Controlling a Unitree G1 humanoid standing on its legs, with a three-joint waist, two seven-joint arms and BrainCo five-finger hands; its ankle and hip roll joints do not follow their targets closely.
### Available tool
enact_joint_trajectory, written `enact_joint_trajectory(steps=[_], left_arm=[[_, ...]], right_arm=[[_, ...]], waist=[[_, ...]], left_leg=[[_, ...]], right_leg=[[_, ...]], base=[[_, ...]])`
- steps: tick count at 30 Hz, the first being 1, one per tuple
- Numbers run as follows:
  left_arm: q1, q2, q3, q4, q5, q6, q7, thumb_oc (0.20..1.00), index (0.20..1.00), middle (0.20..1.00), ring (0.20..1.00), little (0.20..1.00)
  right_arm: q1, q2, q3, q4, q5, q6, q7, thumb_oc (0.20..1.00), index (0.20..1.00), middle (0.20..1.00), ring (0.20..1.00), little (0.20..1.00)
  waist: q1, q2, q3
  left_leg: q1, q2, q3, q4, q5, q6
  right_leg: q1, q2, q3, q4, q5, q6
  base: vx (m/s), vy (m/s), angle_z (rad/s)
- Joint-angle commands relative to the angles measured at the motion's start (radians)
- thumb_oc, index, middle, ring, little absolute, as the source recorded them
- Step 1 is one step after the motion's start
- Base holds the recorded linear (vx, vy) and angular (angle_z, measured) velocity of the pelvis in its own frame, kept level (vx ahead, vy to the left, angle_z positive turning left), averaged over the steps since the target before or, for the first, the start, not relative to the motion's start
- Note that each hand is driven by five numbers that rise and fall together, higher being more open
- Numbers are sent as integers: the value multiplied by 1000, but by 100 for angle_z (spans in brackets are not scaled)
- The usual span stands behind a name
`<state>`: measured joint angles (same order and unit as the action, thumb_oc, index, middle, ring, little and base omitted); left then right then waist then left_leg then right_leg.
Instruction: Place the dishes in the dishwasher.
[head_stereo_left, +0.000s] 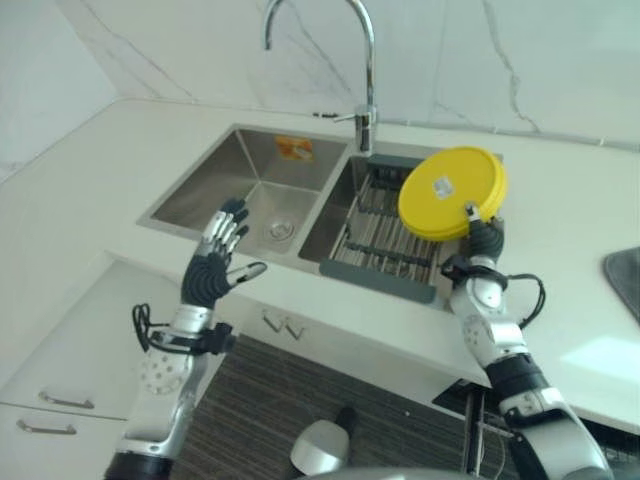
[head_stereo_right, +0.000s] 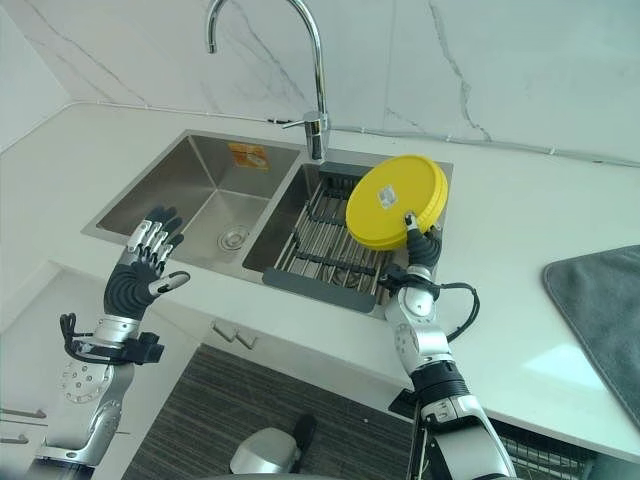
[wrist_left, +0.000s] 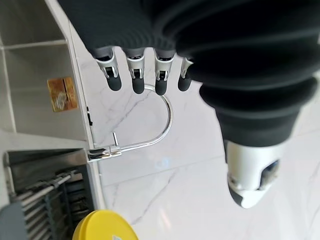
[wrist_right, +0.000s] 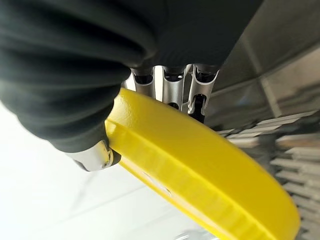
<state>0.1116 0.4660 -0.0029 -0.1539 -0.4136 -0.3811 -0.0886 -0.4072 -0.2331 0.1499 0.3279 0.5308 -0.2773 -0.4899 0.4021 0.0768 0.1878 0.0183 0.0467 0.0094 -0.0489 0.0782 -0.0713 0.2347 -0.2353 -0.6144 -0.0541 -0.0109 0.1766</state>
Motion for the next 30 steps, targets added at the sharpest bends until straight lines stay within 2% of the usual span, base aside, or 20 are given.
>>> enact_joint_trajectory(steps=[1,7,12,14,18,21,24,28,29,30], left_arm=[[-37,31,-15,-2,-28,-51,13,1000,1000,1000,1000,1000],[-54,5,-29,-8,-11,-44,45,1000,1000,1000,1000,1000],[-88,-10,-64,-6,-2,-29,75,1000,1000,1000,1000,1000],[-99,-14,-74,-5,0,-25,76,1000,1000,1000,1000,1000],[-115,-14,-93,-5,5,-40,69,1000,1000,1000,1000,1000],[-133,-15,-110,-4,29,-62,98,1000,1000,1000,1000,1000],[-149,-9,-115,-4,40,-70,118,1000,1000,1000,1000,1000],[-178,1,-116,9,45,-70,115,1000,1000,1000,1000,1000],[-187,3,-109,9,42,-61,105,1000,1000,1000,1000,1000],[-189,3,-108,8,41,-59,101,1000,1000,1000,1000,1000]], right_arm=[[-41,-6,19,-178,6,-191,86,200,200,200,200,200],[-4,-14,5,-317,17,-248,137,200,200,200,200,200],[17,-53,-43,-434,9,-291,116,200,200,200,200,200],[37,-66,-64,-464,28,-308,117,200,200,200,200,200],[83,-90,-102,-507,81,-323,132,200,200,200,200,200],[159,-104,-142,-538,149,-350,178,200,200,200,200,200],[209,-106,-174,-548,187,-356,231,200,200,200,200,200],[263,-114,-218,-556,162,-343,270,200,200,200,200,200],[302,-117,-246,-559,191,-338,306,200,200,200,200,200],[308,-116,-251,-561,197,-336,313,200,200,200,200,200]], waist=[[-16,-19,-58],[-74,-35,-61],[-152,-51,-62],[-178,-51,-61],[-226,-57,-60],[-288,-61,-62],[-334,-62,-62],[-389,-65,-59],[-420,-68,-50],[-423,-68,-51]], left_leg=[[-58,44,94,-28,3,10],[-13,63,136,-23,-17,10],[28,85,188,10,-58,10],[27,92,208,30,-57,19],[47,99,225,57,-85,22],[64,101,254,90,-115,27],[76,101,276,118,-142,35],[86,97,302,144,-170,48],[96,91,316,155,-191,59],[94,91,320,155,-190,60]], right_leg=[[26,-45,-15,161,-111,-19],[-2,-42,32,164,-100,-16],[-38,-33,107,174,-103,-20],[-63,-28,125,177,-86,-29],[-85,-22,180,188,-90,-32],[-102,-19,235,190,-88,-31],[-119,-23,274,200,-85,-26],[-144,-30,319,211,-73,-18],[-159,-38,345,224,-70,-6],[-164,-38,348,222,-65,-6]], base=[[-50,-21,-8],[-42,-29,-26],[-49,-45,-42],[-89,-39,-38],[-16,-46,-30],[-12,-22,-43],[-9,-5,-62],[-3,-4,-53],[-22,-6,-47],[-26,-5,-44]])
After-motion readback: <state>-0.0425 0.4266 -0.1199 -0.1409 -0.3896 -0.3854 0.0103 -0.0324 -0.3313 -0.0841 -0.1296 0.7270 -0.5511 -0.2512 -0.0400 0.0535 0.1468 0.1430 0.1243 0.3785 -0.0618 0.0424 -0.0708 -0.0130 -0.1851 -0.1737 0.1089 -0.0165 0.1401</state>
